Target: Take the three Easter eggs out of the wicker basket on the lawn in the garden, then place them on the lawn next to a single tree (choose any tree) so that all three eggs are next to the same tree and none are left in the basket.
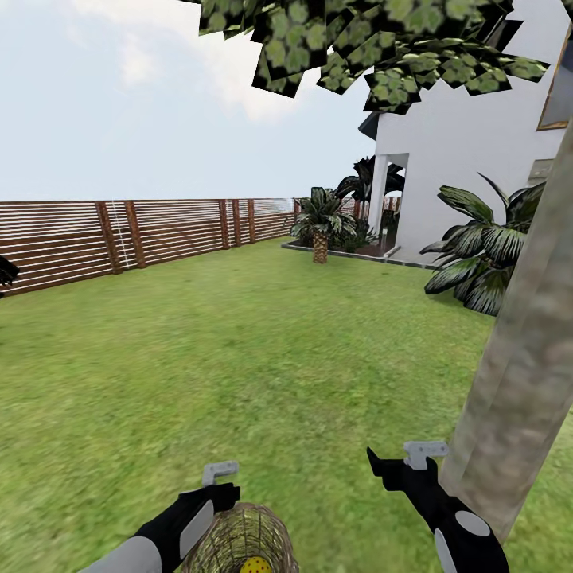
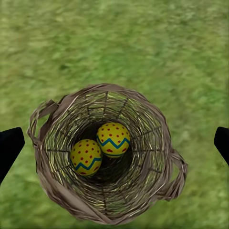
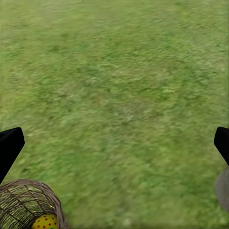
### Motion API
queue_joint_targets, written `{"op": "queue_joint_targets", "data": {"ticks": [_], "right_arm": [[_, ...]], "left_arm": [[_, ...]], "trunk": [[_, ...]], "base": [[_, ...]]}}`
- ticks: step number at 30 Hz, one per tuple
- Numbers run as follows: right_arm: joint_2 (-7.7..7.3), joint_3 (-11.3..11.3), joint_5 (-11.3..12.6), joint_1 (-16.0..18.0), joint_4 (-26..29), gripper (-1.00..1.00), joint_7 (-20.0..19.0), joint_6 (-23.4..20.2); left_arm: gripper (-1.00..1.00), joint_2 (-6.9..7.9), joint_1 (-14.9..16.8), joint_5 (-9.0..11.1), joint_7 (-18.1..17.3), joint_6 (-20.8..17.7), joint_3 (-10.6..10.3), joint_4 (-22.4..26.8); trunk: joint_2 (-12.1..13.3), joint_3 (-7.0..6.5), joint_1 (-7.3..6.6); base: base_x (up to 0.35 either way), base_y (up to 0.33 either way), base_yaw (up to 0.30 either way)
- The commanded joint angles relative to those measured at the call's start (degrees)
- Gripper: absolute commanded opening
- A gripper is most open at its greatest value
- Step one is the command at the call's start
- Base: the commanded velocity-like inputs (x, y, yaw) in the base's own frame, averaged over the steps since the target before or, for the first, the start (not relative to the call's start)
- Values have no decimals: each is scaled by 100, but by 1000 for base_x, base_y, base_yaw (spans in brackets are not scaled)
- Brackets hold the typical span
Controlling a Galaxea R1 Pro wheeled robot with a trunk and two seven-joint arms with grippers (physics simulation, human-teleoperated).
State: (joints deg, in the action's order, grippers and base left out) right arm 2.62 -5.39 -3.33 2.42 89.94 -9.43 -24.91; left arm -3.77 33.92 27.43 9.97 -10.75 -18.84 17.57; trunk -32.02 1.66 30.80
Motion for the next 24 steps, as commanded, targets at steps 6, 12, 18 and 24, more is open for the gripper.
{"op": "queue_joint_targets", "data": {"ticks": [6,12,18,24], "right_arm": [[7,-16,-36,5,9,100,-49,-30],[9,-26,-43,5,-20,100,9,-26],[10,-31,-49,4,-28,100,12,-26],[10,-32,-60,4,-29,100,12,-31]], "left_arm": [[100,4,4,53,45,-25,-48,13],[100,-14,138,32,103,-128,-27,135],[100,-26,827,4,177,-1997,-40,379],[100,-47,1250,-8,743,-3092,-44,403]], "trunk": [[-11,12,3],[-11,12,3],[-11,12,3],[-11,12,3]], "base": [[0,0,0],[0,0,0],[0,0,0],[0,0,0]]}}
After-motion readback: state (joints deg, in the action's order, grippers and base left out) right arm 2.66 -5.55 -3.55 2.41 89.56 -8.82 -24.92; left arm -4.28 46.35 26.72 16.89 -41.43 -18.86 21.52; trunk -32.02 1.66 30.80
